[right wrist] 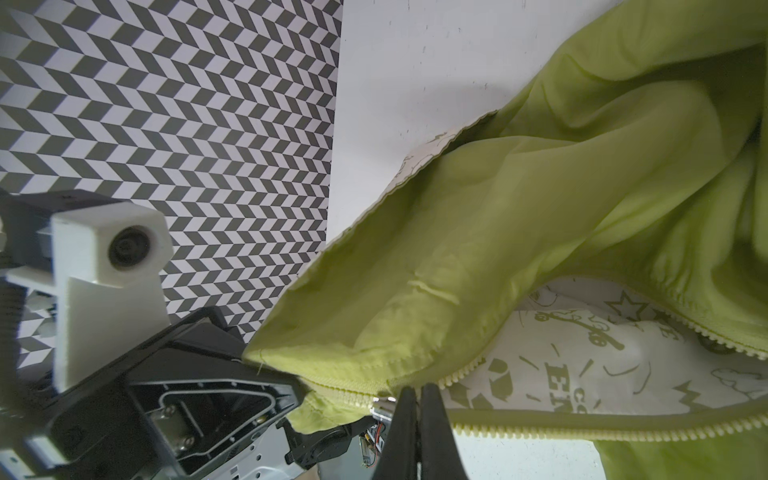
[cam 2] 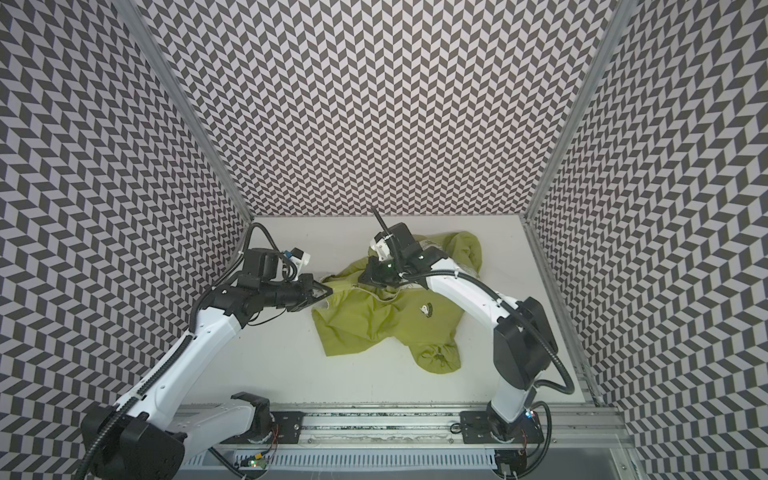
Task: Zip up the jacket
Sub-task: 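Draw the left gripper up the jacket front while the right holds the zipper bottom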
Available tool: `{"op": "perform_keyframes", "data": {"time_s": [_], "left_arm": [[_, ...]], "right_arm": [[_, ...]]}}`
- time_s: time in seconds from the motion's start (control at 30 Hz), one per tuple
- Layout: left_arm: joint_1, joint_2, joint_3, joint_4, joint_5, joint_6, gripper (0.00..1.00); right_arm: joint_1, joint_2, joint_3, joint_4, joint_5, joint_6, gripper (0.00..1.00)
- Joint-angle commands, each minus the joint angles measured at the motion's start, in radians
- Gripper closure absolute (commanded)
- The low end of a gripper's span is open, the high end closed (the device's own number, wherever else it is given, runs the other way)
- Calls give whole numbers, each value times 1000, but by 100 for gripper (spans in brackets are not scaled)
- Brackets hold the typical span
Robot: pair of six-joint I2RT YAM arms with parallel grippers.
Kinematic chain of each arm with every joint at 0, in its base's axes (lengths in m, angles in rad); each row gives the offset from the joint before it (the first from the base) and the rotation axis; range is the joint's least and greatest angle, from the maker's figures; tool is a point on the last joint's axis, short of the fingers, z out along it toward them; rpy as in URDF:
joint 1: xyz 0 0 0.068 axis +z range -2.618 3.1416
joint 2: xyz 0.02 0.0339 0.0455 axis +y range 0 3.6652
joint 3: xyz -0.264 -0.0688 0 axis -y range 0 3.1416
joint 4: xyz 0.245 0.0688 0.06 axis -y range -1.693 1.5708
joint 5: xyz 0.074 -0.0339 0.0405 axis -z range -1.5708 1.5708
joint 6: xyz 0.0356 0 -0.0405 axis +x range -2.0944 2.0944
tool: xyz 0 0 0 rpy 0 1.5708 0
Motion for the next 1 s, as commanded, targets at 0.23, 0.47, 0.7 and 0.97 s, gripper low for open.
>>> {"op": "perform_keyframes", "data": {"time_s": [0.23,0.47,0.7,0.97], "left_arm": [[15,-42,23,-23,-98,7,100],[16,-60,10,-14,-117,-3,100],[16,-67,5,-19,-148,-3,100],[17,-67,7,-35,-193,2,100]], "right_arm": [[-15,-30,32,-94,97,-59,100],[-13,-25,40,-99,106,-65,100],[-15,-21,59,-117,127,-78,100],[-15,-2,97,-139,151,-96,100]]}}
